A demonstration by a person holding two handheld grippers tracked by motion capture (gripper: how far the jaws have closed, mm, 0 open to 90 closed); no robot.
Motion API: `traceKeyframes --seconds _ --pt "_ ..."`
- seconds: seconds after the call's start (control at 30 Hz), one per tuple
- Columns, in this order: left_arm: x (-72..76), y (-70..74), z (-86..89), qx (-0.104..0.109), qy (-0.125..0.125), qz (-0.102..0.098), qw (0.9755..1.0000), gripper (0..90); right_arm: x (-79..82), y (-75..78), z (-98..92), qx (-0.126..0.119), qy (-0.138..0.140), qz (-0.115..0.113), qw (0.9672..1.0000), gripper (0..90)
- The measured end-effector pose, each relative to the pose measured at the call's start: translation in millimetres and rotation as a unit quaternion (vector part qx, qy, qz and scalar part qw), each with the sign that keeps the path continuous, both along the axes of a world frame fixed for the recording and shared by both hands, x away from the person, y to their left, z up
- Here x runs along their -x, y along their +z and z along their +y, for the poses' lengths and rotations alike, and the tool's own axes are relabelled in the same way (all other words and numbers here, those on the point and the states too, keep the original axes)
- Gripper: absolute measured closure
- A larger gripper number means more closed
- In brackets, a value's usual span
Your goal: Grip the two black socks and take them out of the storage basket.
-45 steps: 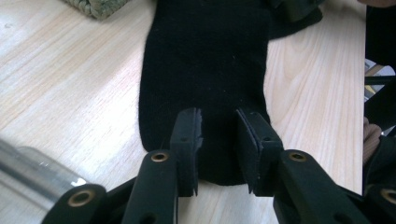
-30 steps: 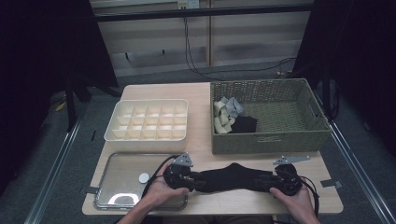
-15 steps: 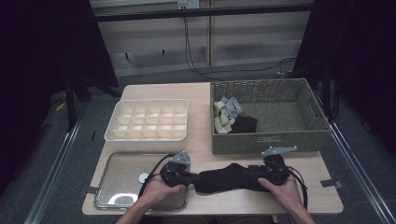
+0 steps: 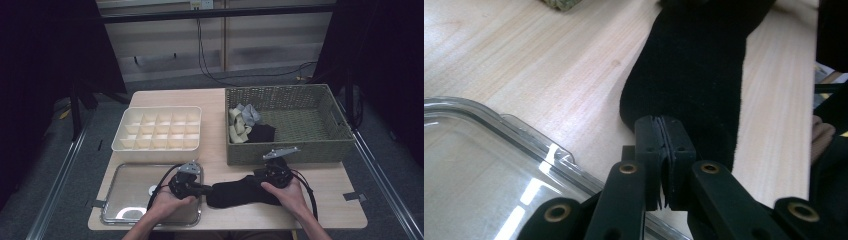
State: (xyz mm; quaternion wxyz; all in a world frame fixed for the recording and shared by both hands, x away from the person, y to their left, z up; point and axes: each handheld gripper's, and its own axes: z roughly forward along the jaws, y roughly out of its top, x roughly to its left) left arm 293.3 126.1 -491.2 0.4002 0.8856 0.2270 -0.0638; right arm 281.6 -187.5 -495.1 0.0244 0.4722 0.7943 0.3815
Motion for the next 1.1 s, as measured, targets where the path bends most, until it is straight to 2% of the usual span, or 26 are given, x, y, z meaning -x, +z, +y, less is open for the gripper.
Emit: traceKeyframes --seconds 0.1,0.17,0.2,0.27,0.37,0.43,0.5,0.53,0.7,0.83,0.93,1.07,1.1 --pt "-0.1 1.5 1.5 0.002 0.001 0.002 1.0 87.0 1.3 -1.9 -0.5 0.006 -0.002 -0.003 1.0 58.8" --pt "-0.5 1.5 1.7 0.004 0.003 0.002 1.0 84.3 1.2 -2.5 -1.7 0.007 -0.011 -0.003 0.9999 65.1" --pt "-0.1 2.4 1.7 0.007 0.009 0.002 0.9999 81.7 1.1 -3.0 -2.1 0.005 -0.009 -0.002 0.9999 71.3" --pt "0.5 4.1 0.6 0.003 0.015 -0.003 0.9999 69.7 1.3 -3.9 -2.3 0.006 -0.009 -0.002 0.9999 77.9" --pt "0.2 4.5 -3.5 0.01 0.016 -0.002 0.9998 64.6 -0.1 -5.2 -2.7 -0.001 -0.01 0.003 0.9999 83.4" --pt "0.8 5.2 -8.6 0.013 0.014 -0.006 0.9998 64.5 -0.8 -5.0 -2.4 -0.004 -0.013 0.007 0.9999 84.1" --pt "2.0 5.9 -14.4 0.028 0.007 -0.004 0.9996 64.9 -1.7 -5.3 -3.9 -0.013 -0.015 0.011 0.9997 84.3" --pt "2.4 6.9 -17.2 0.026 0.0 -0.006 0.9996 66.4 -1.9 -5.2 -4.5 -0.016 -0.017 0.012 0.9996 84.3" --pt "6.4 7.8 -36.1 0.038 -0.032 0.007 0.9987 74.7 -3.2 -4.7 -7.1 -0.028 -0.014 0.012 0.9994 84.3" --pt "7.8 5.1 -52.8 0.042 -0.045 0.017 0.998 77.1 -3.1 -3.8 -7.5 -0.034 -0.013 0.01 0.9993 84.3" --pt "7.8 2.7 -64.6 0.03 -0.056 0.022 0.9977 77.1 -3.4 -3.4 -8.2 -0.038 -0.013 0.009 0.9992 84.5" --pt "9.2 -0.4 -77.7 0.023 -0.065 0.027 0.9973 77.8 -3.4 -2.6 -8.5 -0.042 -0.013 0.008 0.999 84.5" --pt "9.3 -1.2 -80.1 0.028 -0.065 0.035 0.9969 77.8 -3.4 -2.2 -8.6 -0.043 -0.013 0.008 0.9989 84.5"
